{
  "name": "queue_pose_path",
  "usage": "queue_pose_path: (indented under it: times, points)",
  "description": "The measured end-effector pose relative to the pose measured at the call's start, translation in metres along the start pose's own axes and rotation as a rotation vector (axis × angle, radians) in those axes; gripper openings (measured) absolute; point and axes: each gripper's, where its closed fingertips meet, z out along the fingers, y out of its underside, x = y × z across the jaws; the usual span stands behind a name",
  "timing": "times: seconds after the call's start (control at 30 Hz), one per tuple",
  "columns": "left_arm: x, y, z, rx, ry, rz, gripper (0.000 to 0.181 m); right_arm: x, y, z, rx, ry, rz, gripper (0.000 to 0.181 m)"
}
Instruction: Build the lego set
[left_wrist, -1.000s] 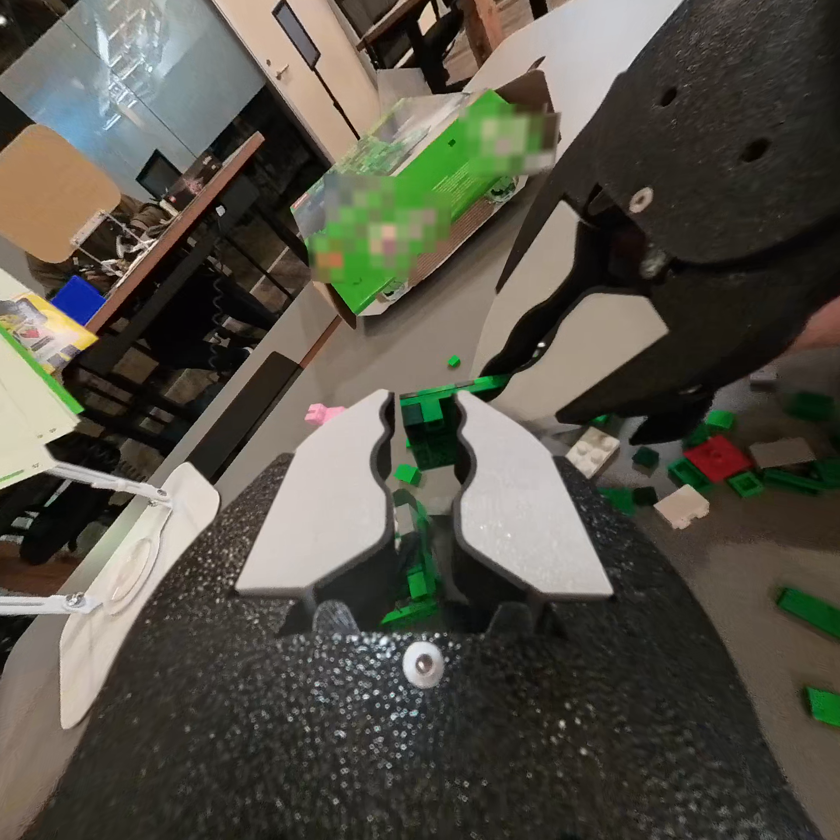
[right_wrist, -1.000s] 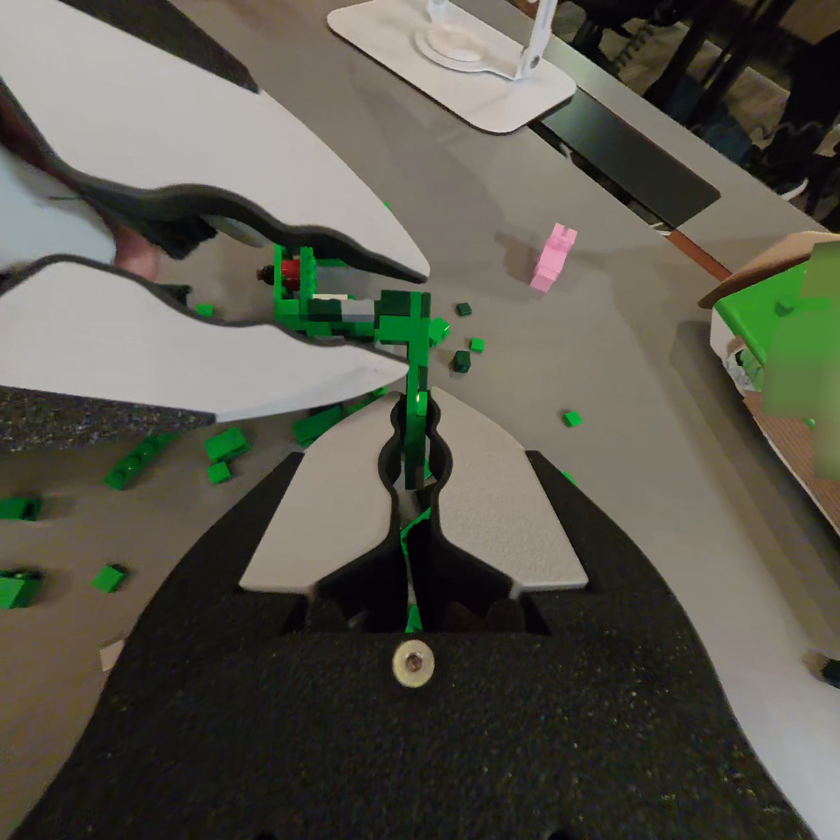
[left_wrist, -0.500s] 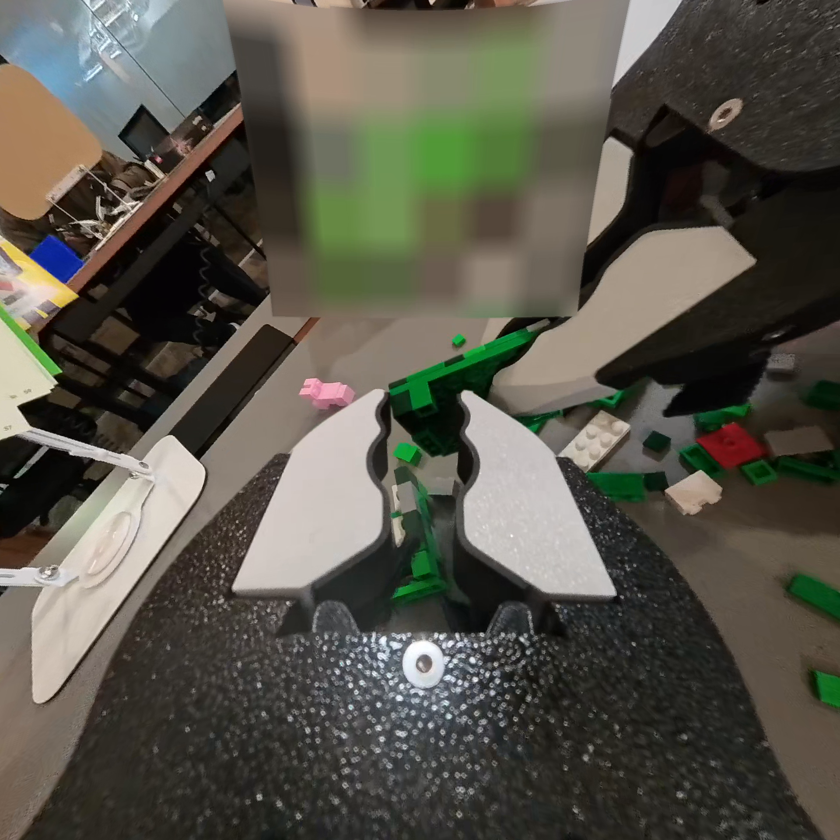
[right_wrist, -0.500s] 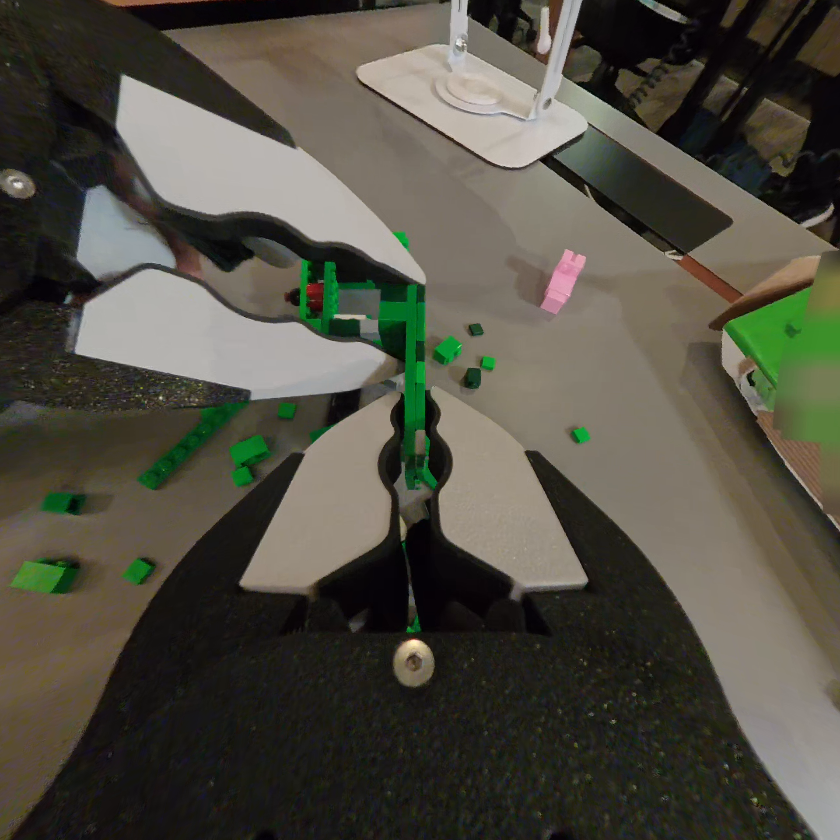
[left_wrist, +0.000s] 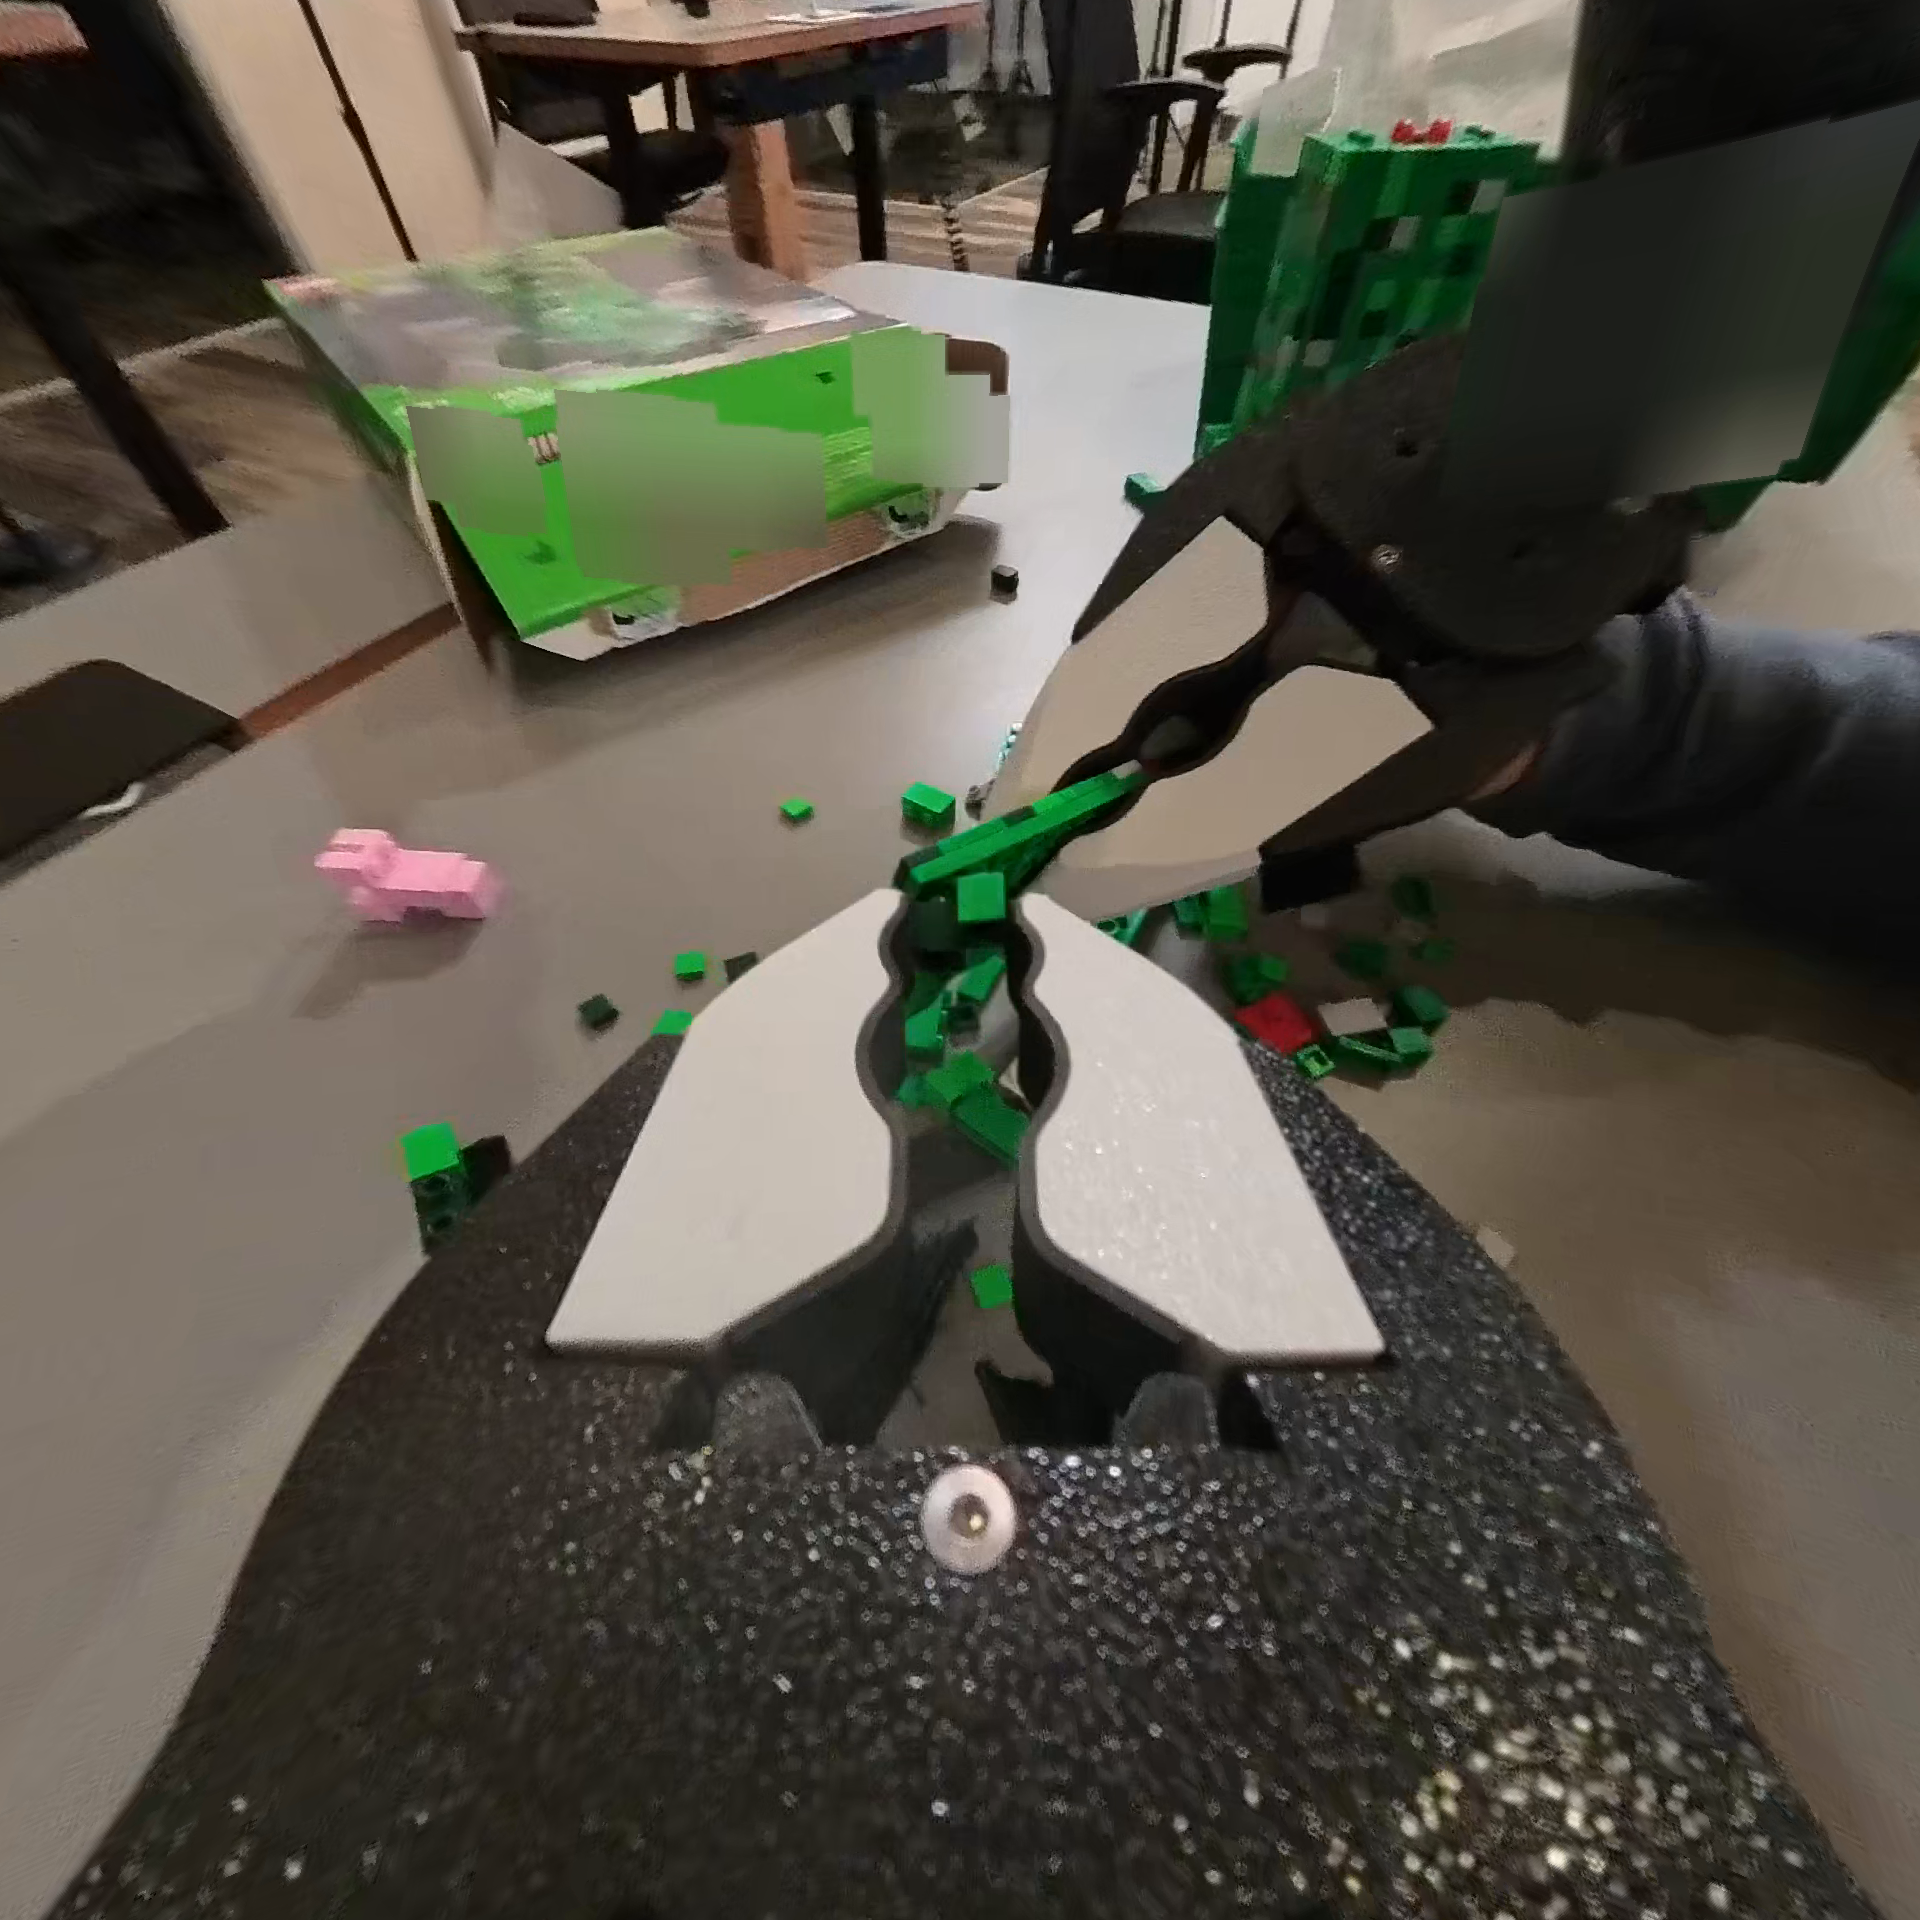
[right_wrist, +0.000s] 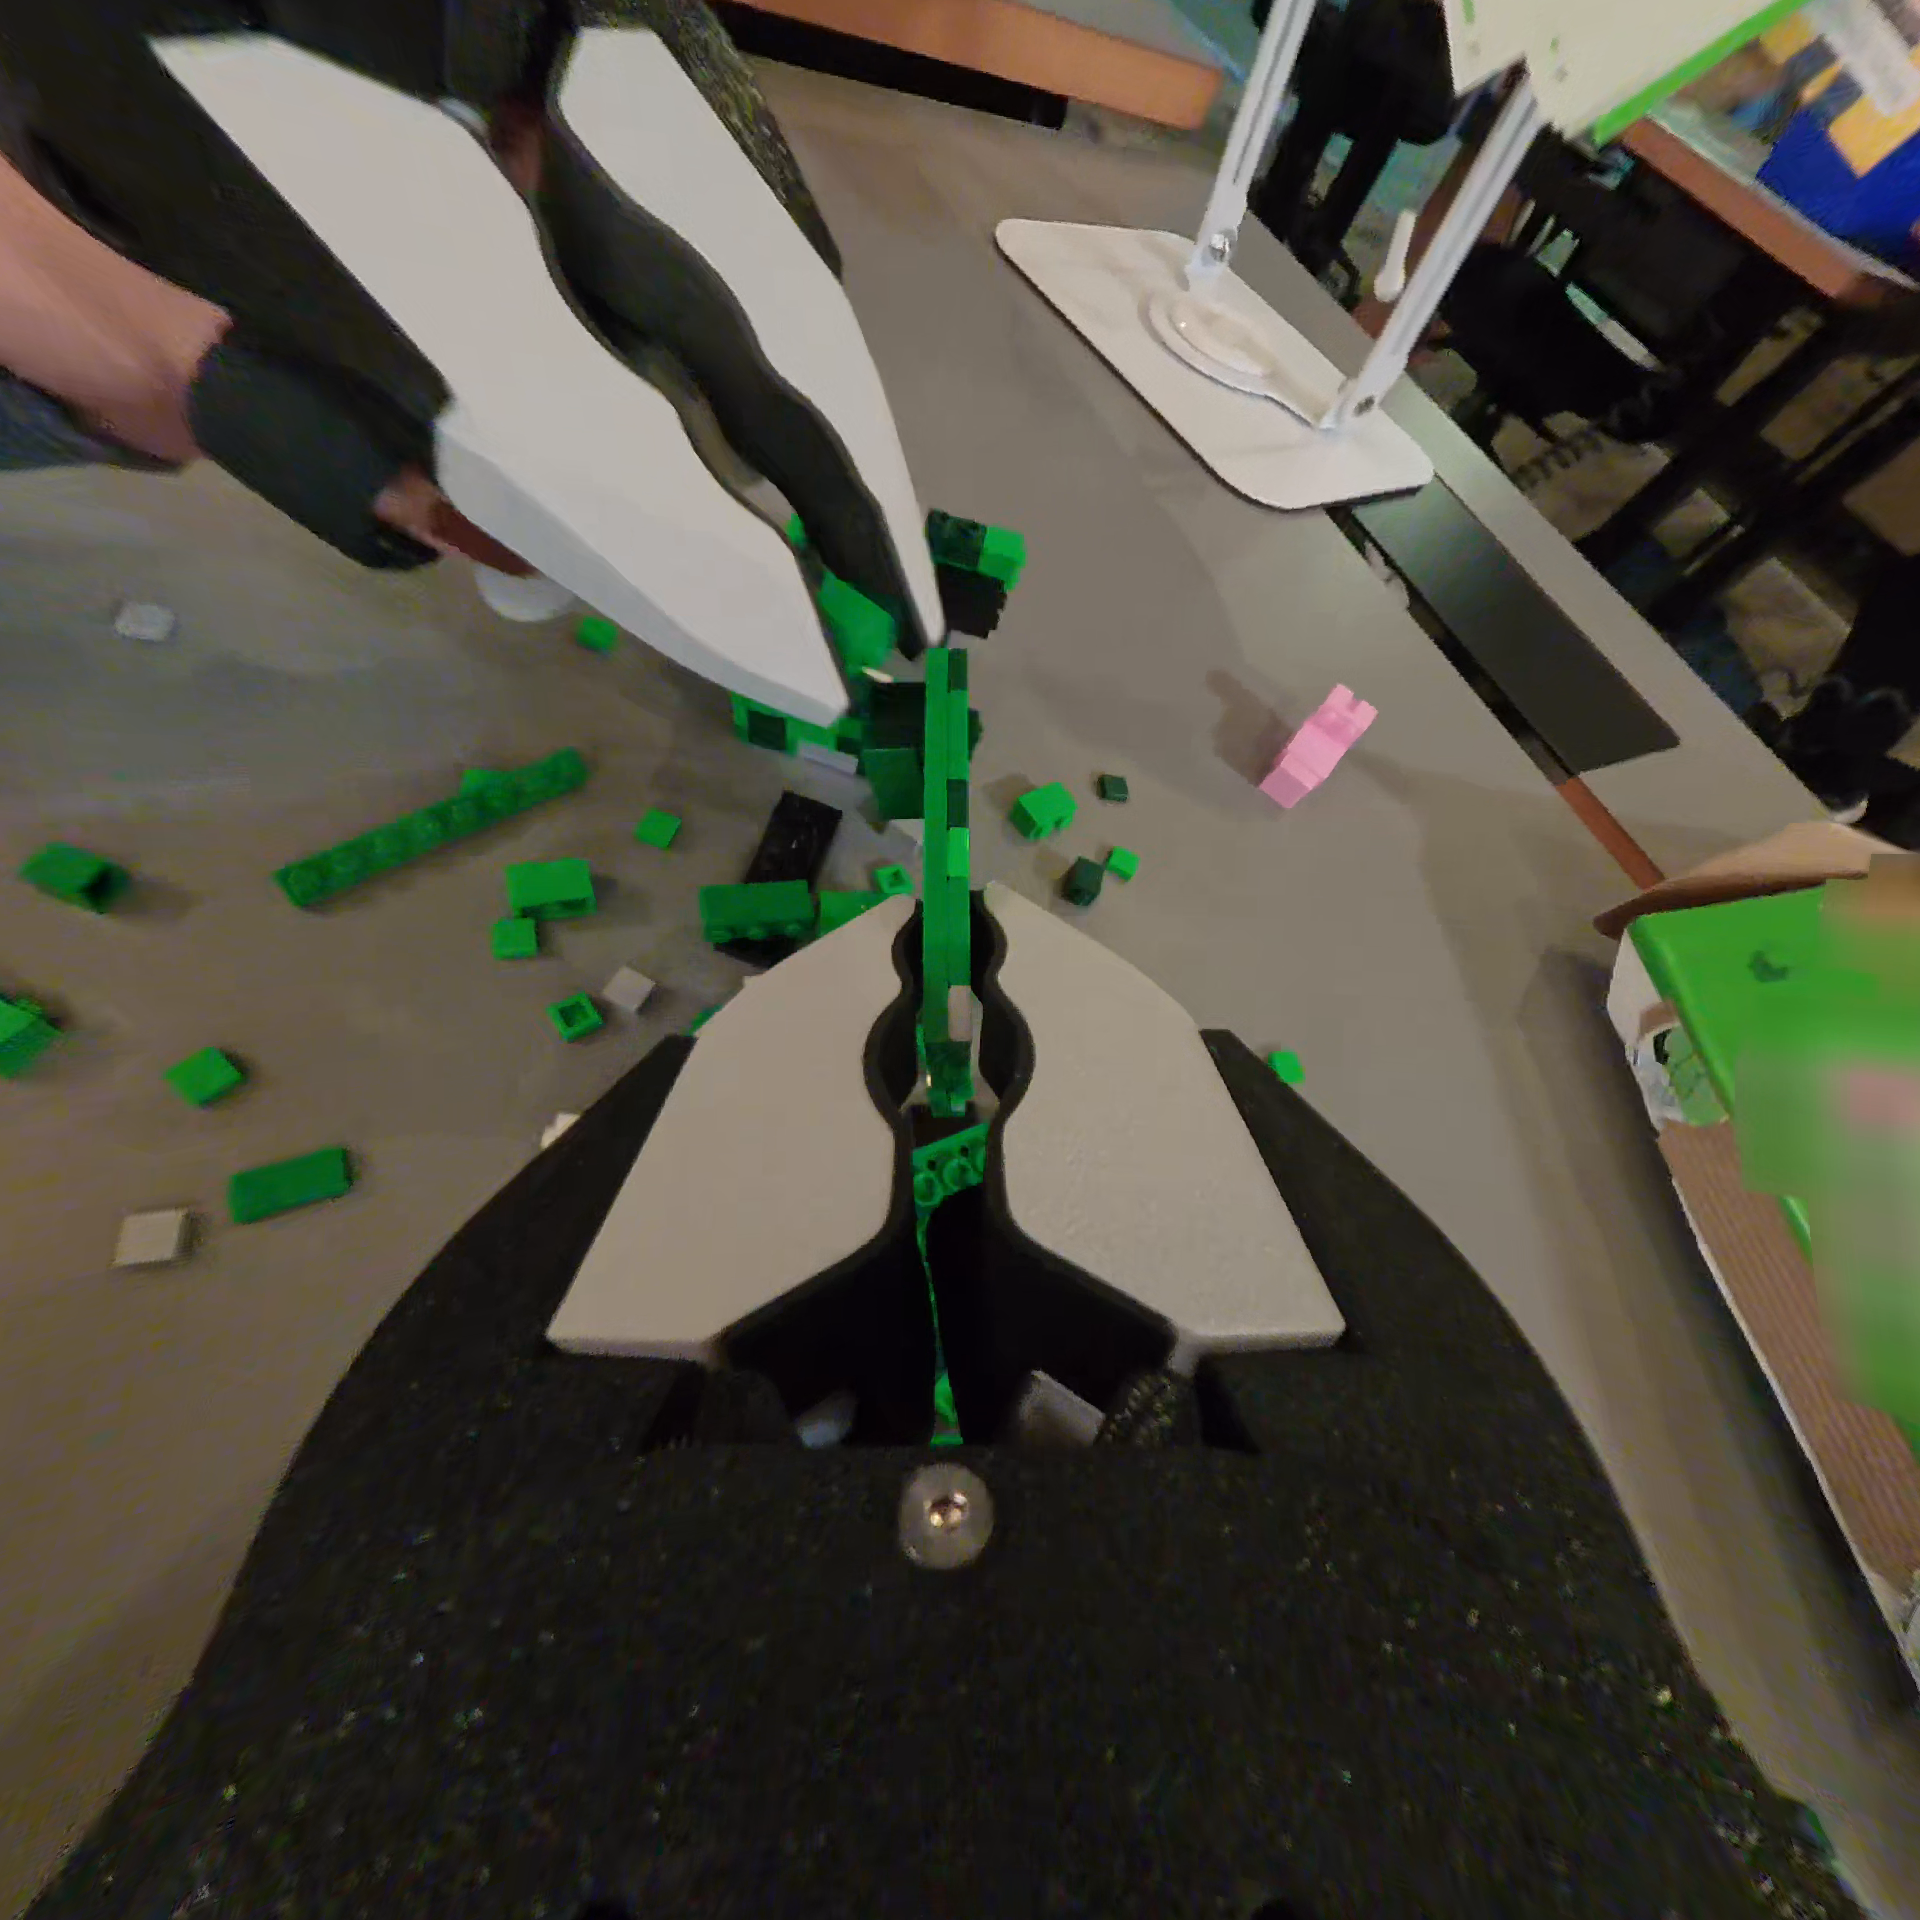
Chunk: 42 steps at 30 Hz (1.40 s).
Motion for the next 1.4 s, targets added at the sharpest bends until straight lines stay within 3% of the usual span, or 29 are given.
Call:
queue_pose_path:
  times: [0.2, 0.3, 0.53, 0.67, 0.87, 1.03, 1.23, 1.3, 1.4]
  points:
    - [-0.012, 0.013, 0.000, -0.104, -0.102, 0.079, 0.016, 0.005, 0.008, 0.000, -0.007, -0.045, 0.134, 0.006]
    - [-0.009, 0.015, 0.006, -0.130, -0.122, 0.110, 0.027, 0.003, 0.006, 0.000, 0.001, -0.055, 0.148, 0.006]
    - [-0.017, 0.017, 0.012, -0.153, -0.238, 0.176, 0.019, -0.005, -0.007, 0.000, 0.031, -0.066, 0.140, 0.006]
    - [-0.006, 0.015, 0.009, -0.133, -0.125, 0.141, 0.016, -0.007, -0.008, -0.006, 0.067, -0.109, 0.110, 0.006]
    - [0.007, 0.015, 0.005, -0.076, 0.074, -0.046, 0.016, -0.010, -0.006, -0.013, 0.110, -0.190, 0.105, 0.006]
    - [0.000, 0.011, 0.005, -0.057, -0.004, 0.022, 0.028, -0.004, 0.000, -0.009, 0.060, -0.135, 0.101, 0.006]
    - [-0.005, 0.012, 0.009, -0.112, -0.141, 0.213, 0.022, -0.012, -0.002, -0.004, 0.029, -0.130, 0.060, 0.006]
    - [-0.003, 0.013, 0.007, -0.117, -0.112, 0.193, 0.019, -0.013, -0.001, -0.004, 0.027, -0.135, 0.049, 0.006]
    - [0.011, 0.007, 0.000, -0.047, 0.063, 0.089, 0.016, -0.017, -0.004, -0.011, 0.078, -0.205, 0.062, 0.006]
